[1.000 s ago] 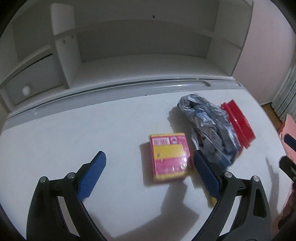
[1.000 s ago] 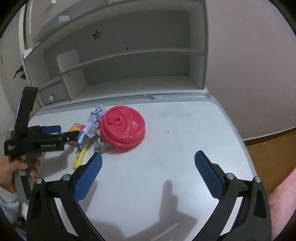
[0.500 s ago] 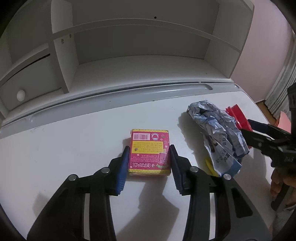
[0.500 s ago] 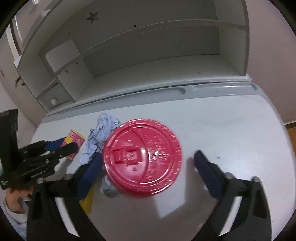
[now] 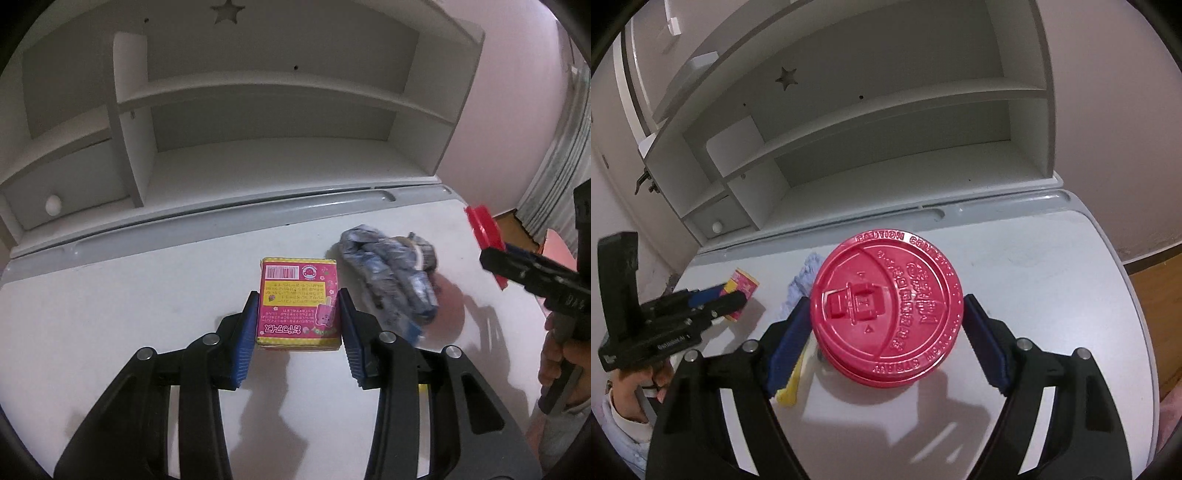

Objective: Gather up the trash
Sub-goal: 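Carry both items over the bin and open both tools to drop them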

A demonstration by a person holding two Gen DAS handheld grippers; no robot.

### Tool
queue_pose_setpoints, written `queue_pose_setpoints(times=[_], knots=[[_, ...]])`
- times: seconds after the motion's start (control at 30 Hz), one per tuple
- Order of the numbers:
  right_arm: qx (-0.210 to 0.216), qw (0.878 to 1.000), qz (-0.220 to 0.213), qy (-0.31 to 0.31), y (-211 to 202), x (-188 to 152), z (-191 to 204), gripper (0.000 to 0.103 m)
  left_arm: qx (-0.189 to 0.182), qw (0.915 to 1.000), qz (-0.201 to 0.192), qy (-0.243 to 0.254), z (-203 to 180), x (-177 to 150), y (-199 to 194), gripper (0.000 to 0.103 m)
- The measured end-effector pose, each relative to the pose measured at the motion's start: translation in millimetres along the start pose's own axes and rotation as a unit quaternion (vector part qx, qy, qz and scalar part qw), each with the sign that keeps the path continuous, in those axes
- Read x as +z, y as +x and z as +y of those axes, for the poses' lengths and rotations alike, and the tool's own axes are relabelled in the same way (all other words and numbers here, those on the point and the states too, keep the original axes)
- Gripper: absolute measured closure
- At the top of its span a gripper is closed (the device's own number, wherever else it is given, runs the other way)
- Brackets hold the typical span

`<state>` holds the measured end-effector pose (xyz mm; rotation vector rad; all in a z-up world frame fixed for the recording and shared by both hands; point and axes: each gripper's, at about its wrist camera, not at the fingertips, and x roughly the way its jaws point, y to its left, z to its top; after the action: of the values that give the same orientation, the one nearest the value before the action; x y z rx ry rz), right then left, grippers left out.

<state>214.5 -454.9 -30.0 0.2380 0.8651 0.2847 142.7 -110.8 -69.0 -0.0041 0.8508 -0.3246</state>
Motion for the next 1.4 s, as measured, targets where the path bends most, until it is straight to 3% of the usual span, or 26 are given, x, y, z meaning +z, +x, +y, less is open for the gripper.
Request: queue_pose_setpoints(times=[0.2, 0.4, 0.5, 0.63, 0.73, 0.8, 0.87, 0.97, 1.03, 1.13, 1.27, 1.3, 1.4], knots=[[0.000, 1.000, 0.011, 0.016, -18.3, -31.4, -10.5, 0.024, -0.018, 0.9996, -0.013, 0.020, -34.3, -6.0, -26.9, 0.062], [-0.032, 0.996, -0.071, 0.051, -132.4, -52.7, -53.1, 0.024, -0.095, 0.9895, -0.031, 0.104, -136.9, -10.1, -59.3, 0.062], [-0.083, 0.990, -0.098, 0.065, -198.0, -81.1, -81.8, 0.024, -0.155, 0.9739, -0.034, 0.162, -206.9, -26.8, -74.3, 0.062], [-0.153, 0.978, -0.101, 0.098, -265.3, -132.1, -122.2, 0.024, -0.241, 0.9369, -0.001, 0.253, -304.1, -69.2, -80.5, 0.062], [-0.184, 0.969, -0.071, 0.150, -290.8, -183.8, -160.9, 0.024, -0.285, 0.9072, 0.044, 0.306, -361.5, -111.0, -70.3, 0.062], [-0.180, 0.965, -0.041, 0.185, -286.4, -217.3, -183.7, 0.024, -0.294, 0.8937, 0.076, 0.330, -389.3, -141.1, -51.5, 0.062], [-0.167, 0.959, -0.006, 0.229, -271.7, -255.2, -208.5, 0.024, -0.297, 0.8760, 0.138, 0.354, -414.4, -181.1, -15.7, 0.062], [-0.143, 0.938, 0.057, 0.310, -229.5, -325.6, -253.5, 0.024, -0.278, 0.8544, 0.220, 0.380, -433.1, -238.5, 46.5, 0.062], [-0.132, 0.925, 0.092, 0.344, -200.9, -359.9, -272.7, 0.024, -0.277, 0.8419, 0.284, 0.366, -437.6, -273.9, 92.0, 0.062], [-0.097, 0.898, 0.164, 0.396, -137.6, -422.1, -300.1, 0.024, -0.238, 0.8258, 0.377, 0.345, -437.3, -331.9, 168.4, 0.062], [-0.065, 0.853, 0.210, 0.474, -84.0, -475.9, -314.8, 0.024, -0.189, 0.8104, 0.460, 0.310, -430.0, -380.1, 222.3, 0.062], [-0.069, 0.848, 0.221, 0.478, -77.5, -484.3, -314.8, 0.024, -0.186, 0.8064, 0.476, 0.298, -427.8, -384.9, 228.7, 0.062], [-0.069, 0.841, 0.229, 0.486, -71.8, -493.8, -314.9, 0.024, -0.200, 0.8104, 0.471, 0.284, -431.7, -379.7, 225.5, 0.062]])
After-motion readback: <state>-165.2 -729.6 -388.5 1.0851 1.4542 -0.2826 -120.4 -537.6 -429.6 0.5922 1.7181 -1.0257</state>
